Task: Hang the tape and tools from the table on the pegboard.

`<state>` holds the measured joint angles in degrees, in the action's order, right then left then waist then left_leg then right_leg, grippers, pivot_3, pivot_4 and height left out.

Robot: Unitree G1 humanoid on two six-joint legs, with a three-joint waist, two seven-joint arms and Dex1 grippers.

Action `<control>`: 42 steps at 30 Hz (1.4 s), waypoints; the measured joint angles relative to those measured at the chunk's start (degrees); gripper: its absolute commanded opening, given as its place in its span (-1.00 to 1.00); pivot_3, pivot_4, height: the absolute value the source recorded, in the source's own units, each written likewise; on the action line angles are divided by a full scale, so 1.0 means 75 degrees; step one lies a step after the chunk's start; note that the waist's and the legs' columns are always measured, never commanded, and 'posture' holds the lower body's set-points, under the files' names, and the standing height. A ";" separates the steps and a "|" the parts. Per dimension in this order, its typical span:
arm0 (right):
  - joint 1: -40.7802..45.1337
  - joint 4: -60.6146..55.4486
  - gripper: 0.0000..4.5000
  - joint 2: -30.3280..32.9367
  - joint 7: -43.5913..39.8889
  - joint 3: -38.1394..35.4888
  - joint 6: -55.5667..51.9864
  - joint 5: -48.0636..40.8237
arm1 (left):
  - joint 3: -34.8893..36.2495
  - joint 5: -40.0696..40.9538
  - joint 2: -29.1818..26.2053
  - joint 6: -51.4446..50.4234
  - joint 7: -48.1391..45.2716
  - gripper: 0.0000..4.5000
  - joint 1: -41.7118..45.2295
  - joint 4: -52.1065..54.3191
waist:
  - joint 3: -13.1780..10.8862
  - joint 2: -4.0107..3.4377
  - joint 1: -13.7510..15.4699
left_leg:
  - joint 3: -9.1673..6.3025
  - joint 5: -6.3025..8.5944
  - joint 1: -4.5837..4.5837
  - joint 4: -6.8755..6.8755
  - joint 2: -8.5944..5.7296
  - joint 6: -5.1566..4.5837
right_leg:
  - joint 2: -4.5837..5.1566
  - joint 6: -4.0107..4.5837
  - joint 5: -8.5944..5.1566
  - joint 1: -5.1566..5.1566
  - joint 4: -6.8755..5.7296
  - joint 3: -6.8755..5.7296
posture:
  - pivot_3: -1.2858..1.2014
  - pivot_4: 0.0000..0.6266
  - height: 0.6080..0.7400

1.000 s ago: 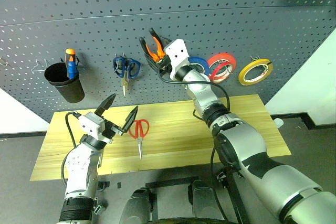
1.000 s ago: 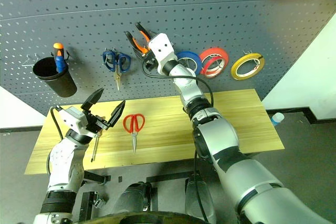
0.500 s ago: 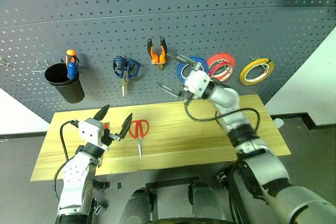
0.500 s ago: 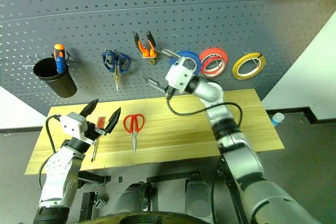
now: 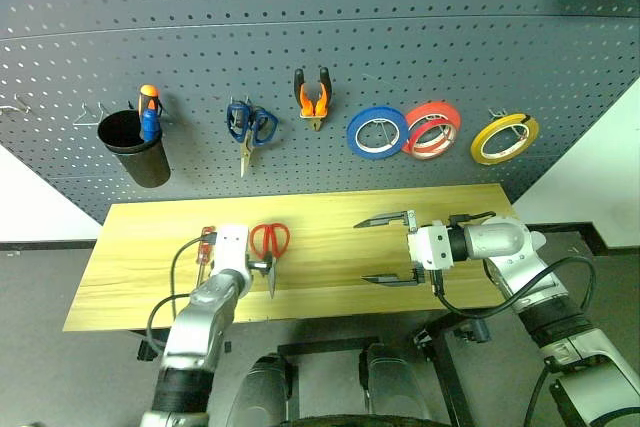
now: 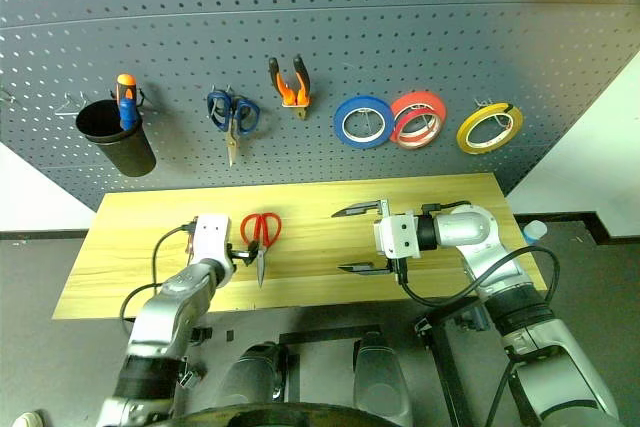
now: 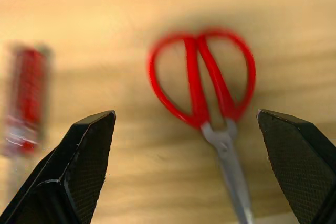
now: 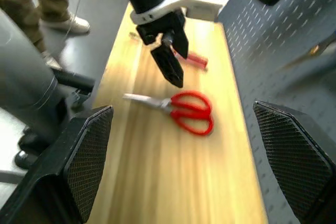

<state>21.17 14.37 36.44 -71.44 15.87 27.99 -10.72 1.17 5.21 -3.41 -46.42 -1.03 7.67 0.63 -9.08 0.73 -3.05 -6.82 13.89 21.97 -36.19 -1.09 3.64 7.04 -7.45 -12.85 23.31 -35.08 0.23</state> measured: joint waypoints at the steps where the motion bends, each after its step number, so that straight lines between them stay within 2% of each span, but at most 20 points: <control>1: -0.0033 0.0074 0.98 -0.0001 -0.0010 -0.0009 -0.0034 0.0013 | 0.0073 0.0009 0.0178 -0.0296 0.0150 1.00 0.0334 -0.0335 | -0.0003 0.0005 0.0032 | 0.0000 0.0000 0.0002 0.0002 0.0000 0.0000 | 0.0000 -0.0003 -0.0001 0.0000 0.0001 -0.0001 | -0.05 -0.60 1.00; 5: -0.0213 0.0194 0.98 -0.0017 -0.0052 -0.0036 -0.0470 0.0016 | 0.0140 -0.0064 0.0395 -0.0870 0.0598 1.00 0.1183 -0.1125 | -0.0007 0.0013 0.0062 | 0.0000 0.0000 0.0005 0.0008 0.0000 0.0002 | 0.0000 -0.0036 0.0013 0.0003 0.0007 -0.0001 | -0.06 -0.62 1.00; 9: -0.0413 0.0362 0.98 -0.0073 -0.0139 -0.0068 -0.0682 -0.0047 | 0.0204 -0.0205 0.0521 -0.1159 0.0916 1.00 0.1502 -0.1671 | -0.0008 0.0012 0.0055 | 0.0004 0.0001 0.0006 0.0010 0.0000 0.0004 | 0.0000 -0.0040 0.0011 0.0004 0.0012 -0.0001 | -0.06 -0.63 1.00; 17: -0.0417 0.0687 0.98 -0.0239 -0.0016 -0.0162 -0.0668 -0.0061 | 0.0911 -0.0107 0.0903 -0.1522 0.1315 1.00 0.2020 -0.2428 | -0.0009 0.0015 0.0058 | 0.0006 -0.0002 0.0007 -0.0001 0.0000 0.0011 | 0.0000 -0.0025 0.0005 0.0000 0.0012 -0.0002 | -0.06 -0.64 1.00; 20: -0.0417 0.0764 1.00 -0.0269 0.0047 -0.0168 -0.0592 -0.0017 | 0.1240 -0.0078 0.1018 -0.1578 0.1464 0.74 0.2217 -0.2603 | -0.0009 0.0015 0.0061 | 0.0006 -0.0003 0.0006 0.0003 0.0000 0.0012 | 0.0000 -0.0038 0.0012 0.0000 0.0012 -0.0001 | -0.06 -0.65 1.00; 28: -0.0401 0.0840 1.00 -0.0385 0.0203 -0.0175 -0.0460 0.0063 | 0.1750 0.0063 0.1215 -0.1604 0.1674 -0.51 0.2386 -0.2722 | -0.0008 0.0015 0.0061 | 0.0007 -0.0009 0.0006 0.0001 0.0000 0.0022 | 0.0000 -0.0040 0.0013 -0.0001 0.0012 -0.0001 | -0.06 -0.66 1.00; 31: -0.0388 0.0853 1.00 -0.0391 0.0250 -0.0201 -0.0451 0.0066 | 0.1747 0.0063 0.1208 -0.1627 0.1672 -0.84 0.2400 -0.2724 | -0.0008 0.0015 0.0059 | 0.0007 -0.0011 0.0006 0.0000 -0.0001 0.0026 | 0.0000 -0.0039 0.0013 -0.0004 0.0012 -0.0001 | -0.06 -0.66 1.00; 32: -0.0380 0.0863 1.00 -0.0402 0.0260 -0.0201 -0.0451 0.0068 | 0.1748 0.0058 0.1208 -0.1635 0.1679 -0.88 0.2417 -0.2729 | -0.0008 0.0015 0.0059 | 0.0007 -0.0011 0.0005 -0.0001 -0.0001 0.0026 | 0.0000 -0.0039 0.0013 -0.0004 0.0012 -0.0001 | -0.06 -0.66 1.00; 42: -0.0367 0.0890 1.00 -0.0484 0.0343 -0.0202 -0.0445 0.0080 | 0.1473 0.0027 0.1057 -0.1771 0.1629 -0.88 0.2369 -0.2660 | -0.0008 0.0015 0.0054 | 0.0007 -0.0012 0.0005 0.0002 -0.0001 0.0027 | 0.0000 -0.0040 0.0014 -0.0004 0.0012 0.0000 | -0.06 -0.66 1.00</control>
<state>18.42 21.04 32.81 -68.86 14.36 24.65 -10.11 12.21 5.41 4.51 -59.70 11.19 25.44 -19.32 -9.14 0.84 -2.64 -6.76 13.81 22.01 -36.17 -1.09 3.85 7.04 -7.74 -12.75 23.29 -34.99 0.23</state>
